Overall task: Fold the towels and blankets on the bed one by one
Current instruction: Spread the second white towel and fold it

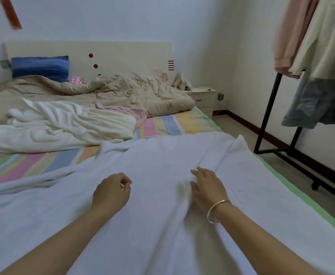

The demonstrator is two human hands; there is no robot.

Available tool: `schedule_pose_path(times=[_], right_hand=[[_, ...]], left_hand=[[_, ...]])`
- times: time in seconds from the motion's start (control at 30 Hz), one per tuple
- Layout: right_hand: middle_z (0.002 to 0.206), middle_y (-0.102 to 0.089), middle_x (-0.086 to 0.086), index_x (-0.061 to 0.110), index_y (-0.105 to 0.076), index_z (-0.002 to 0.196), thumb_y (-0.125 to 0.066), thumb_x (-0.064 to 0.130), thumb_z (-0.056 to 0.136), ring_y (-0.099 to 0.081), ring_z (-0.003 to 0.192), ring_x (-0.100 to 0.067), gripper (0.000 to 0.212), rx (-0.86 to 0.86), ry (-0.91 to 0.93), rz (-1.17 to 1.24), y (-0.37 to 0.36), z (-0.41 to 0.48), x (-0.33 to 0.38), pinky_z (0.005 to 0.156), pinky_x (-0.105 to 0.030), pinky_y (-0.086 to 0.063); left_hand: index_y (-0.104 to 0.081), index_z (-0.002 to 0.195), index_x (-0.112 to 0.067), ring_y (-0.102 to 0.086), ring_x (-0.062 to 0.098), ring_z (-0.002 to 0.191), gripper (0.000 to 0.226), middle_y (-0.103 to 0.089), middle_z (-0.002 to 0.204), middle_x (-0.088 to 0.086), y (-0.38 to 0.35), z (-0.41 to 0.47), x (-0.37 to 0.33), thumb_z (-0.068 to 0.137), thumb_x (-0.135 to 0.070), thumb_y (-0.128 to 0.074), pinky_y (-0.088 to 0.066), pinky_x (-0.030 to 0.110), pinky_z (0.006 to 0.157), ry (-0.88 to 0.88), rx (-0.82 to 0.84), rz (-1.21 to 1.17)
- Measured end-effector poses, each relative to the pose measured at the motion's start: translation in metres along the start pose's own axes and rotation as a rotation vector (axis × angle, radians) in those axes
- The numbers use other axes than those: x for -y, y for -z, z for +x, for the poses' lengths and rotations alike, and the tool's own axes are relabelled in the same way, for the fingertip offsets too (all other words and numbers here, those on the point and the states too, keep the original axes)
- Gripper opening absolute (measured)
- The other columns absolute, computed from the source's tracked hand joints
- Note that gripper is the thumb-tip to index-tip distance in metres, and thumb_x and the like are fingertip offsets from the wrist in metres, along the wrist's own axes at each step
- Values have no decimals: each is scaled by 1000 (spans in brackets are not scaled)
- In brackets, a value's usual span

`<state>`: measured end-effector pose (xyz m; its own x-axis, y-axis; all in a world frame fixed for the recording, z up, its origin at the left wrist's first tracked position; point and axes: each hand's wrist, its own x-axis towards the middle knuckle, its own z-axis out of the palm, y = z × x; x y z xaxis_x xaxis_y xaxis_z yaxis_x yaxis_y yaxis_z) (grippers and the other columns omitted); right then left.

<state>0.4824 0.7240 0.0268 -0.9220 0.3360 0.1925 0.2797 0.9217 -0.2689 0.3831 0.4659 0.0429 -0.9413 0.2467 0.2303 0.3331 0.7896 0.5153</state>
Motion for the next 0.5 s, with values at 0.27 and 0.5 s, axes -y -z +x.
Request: schedule_pose_path(times=[0.27,0.5], right_hand=[[159,-21,1,25,-28,149,-31,34,102,-15,146,-19,49,106,-34,-159,-25,128,-50,114,-33,-21],[127,-57,3,26,-54,126,-26,29,101,-47,119,-22,37,73,-24,-266,-26,206,-104,98,-35,-33]], left_hand=[[-64,103,-24,-61,15,99,16,-64,108,-8,-42,128,33,91,-19,-53,-49,31,82,52,-43,99],[-62,107,-22,-58,16,103,18,-63,109,-5,-110,187,-23,93,-18,-53,-47,32,84,-73,-50,56]])
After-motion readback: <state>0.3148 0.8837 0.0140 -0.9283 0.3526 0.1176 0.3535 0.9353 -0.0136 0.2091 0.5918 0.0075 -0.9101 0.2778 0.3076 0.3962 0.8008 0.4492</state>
